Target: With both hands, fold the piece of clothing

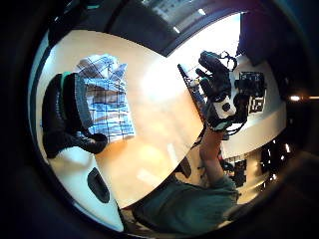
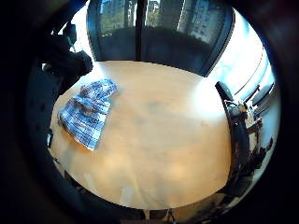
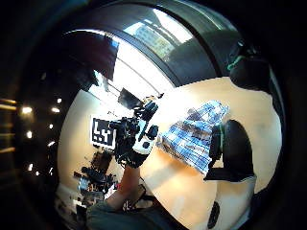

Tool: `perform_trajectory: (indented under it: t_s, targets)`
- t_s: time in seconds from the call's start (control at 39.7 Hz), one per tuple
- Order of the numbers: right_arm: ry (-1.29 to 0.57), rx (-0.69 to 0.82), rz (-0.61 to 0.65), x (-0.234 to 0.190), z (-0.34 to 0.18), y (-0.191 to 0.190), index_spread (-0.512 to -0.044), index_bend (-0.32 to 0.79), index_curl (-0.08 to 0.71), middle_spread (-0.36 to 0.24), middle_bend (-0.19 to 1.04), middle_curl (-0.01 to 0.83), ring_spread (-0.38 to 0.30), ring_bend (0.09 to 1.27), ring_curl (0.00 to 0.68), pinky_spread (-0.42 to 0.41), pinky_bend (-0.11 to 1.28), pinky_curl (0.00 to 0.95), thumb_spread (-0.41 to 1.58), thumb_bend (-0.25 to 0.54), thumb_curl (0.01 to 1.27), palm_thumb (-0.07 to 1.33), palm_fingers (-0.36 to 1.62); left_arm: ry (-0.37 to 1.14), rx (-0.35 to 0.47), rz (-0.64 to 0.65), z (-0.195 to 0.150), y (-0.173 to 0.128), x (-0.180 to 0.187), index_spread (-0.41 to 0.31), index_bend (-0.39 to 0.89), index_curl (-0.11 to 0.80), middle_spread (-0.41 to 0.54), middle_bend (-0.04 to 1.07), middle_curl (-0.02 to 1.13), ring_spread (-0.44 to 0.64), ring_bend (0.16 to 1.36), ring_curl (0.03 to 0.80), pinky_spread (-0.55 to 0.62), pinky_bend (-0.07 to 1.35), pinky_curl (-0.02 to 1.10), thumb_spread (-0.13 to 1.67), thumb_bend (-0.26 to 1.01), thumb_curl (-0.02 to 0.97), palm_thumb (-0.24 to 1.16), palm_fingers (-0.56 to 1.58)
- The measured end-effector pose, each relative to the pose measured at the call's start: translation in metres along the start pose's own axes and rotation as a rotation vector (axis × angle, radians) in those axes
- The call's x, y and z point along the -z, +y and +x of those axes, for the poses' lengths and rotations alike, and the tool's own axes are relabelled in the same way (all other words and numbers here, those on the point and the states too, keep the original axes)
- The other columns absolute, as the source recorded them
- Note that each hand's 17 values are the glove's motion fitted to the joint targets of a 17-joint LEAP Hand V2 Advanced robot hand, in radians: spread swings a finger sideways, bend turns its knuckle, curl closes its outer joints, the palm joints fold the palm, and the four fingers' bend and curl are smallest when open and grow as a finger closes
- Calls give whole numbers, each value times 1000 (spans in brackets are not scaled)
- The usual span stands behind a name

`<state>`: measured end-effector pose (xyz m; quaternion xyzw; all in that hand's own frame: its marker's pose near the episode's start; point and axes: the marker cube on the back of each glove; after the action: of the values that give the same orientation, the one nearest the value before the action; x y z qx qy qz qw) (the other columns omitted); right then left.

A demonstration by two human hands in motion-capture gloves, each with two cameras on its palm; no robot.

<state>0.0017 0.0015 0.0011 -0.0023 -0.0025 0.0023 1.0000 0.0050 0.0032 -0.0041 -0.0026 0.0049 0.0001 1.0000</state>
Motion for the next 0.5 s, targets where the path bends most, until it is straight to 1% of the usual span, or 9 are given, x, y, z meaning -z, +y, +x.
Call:
perform_trajectory:
  t_s: [0.05,0.1,0.18,0.23,0.3,0.5]
  targets:
    - [1,3,1,2,0,1,-199,224,147,-83,242,122,-121,430,173,8,420,145,511,463,171,700,913,13,1,-8,5,2,3,-80,231,119,28,254,133,177,360,112,184,309,84,689,353,88,440,517]
    - [3,3,4,4,1,1,-224,210,183,-93,238,149,-136,435,211,9,422,179,601,469,192,724,899,13,10,-17,5,3,4,-90,227,145,32,245,160,202,365,135,213,314,105,825,384,109,463,505]
    - [2,-2,12,6,3,-1,-250,189,219,-104,228,181,-151,431,242,10,417,208,709,465,218,745,890,24,39,-55,11,9,9,-101,219,178,36,234,189,231,367,156,247,316,124,991,415,136,480,495]
    - [3,0,21,8,4,-2,-262,179,234,-109,221,199,-159,425,256,11,411,220,764,458,233,757,887,18,28,-35,9,5,5,-106,212,197,38,227,204,245,366,166,264,315,133,1080,429,153,485,491]
    - [1,0,29,11,4,-2,-276,168,252,-115,210,222,-167,416,271,11,403,235,837,443,253,766,885,-9,2,7,0,-4,-4,-112,202,222,40,218,223,261,364,177,285,313,145,1186,442,174,487,487]
    - [2,-1,23,9,4,-2,-294,156,285,-122,187,270,-179,399,300,12,382,262,956,394,299,787,880,-15,-5,10,-3,-4,-5,-120,182,275,43,196,266,285,358,202,318,306,172,1359,454,221,479,478]
